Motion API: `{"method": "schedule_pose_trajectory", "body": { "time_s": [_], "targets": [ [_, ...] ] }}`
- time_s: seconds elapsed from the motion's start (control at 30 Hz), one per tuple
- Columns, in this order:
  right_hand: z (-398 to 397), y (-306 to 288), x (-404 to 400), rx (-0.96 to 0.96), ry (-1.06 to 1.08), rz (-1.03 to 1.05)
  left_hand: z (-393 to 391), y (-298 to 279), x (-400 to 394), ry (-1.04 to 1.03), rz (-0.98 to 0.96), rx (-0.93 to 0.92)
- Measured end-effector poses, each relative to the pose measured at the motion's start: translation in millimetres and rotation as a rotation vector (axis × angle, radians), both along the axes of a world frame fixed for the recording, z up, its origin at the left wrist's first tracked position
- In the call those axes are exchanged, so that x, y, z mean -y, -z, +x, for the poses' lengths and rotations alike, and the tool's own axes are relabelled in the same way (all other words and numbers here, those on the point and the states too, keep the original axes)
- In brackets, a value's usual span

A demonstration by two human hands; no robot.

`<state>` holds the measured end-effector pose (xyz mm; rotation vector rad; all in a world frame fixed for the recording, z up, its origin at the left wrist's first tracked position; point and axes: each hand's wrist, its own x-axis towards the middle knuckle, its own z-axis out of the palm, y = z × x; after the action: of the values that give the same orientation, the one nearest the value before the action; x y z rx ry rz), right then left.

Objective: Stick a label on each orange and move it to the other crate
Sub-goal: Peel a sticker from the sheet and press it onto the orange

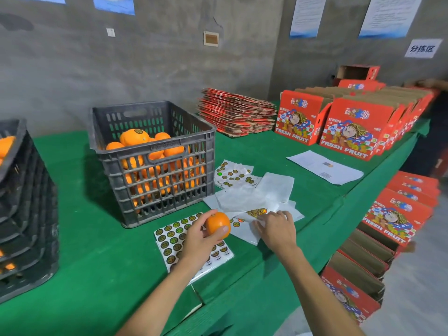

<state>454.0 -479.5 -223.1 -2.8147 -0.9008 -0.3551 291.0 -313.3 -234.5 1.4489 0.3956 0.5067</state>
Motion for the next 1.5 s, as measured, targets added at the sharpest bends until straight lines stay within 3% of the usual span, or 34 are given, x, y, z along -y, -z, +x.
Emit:
{"method": "schedule_pose_trajectory", "body": {
  "time_s": [0.4, 0.77, 1.0, 1.17, 1.3, 1.4, 1.5],
  "targets": [
    [-64.3, -18.7, -62.3, 0.168, -0.447, 0.491, -44.4, -8.3, -37.5, -0.19, -0.027, 0.082],
    [-213.3, 6.0, -183.4, 0.111, -0.805, 0.523, -197.2, -11.9, -122.3, -0.595, -0.034, 0.166],
    [-291.8, 23.3, -218.8, 0.027, -0.956, 0.317, -283.3, -5.3, -145.1, -0.772, 0.152, 0.014],
    [-297.9, 26.1, -226.9, -0.175, -0.979, 0.08, -298.0, -1.1, -152.1, -0.743, 0.205, -0.029],
    [-283.7, 19.0, -225.4, -0.498, -0.864, 0.31, -277.1, 1.7, -146.5, -0.639, 0.206, -0.045],
    [-256.4, 9.4, -230.5, -0.397, -0.614, 0.36, -252.3, 2.8, -144.9, -0.548, 0.187, -0.028],
    [-230.7, 3.6, -237.6, -0.346, -0.481, 0.212, -229.2, 6.9, -147.6, -0.509, 0.135, -0.031]
  ]
}}
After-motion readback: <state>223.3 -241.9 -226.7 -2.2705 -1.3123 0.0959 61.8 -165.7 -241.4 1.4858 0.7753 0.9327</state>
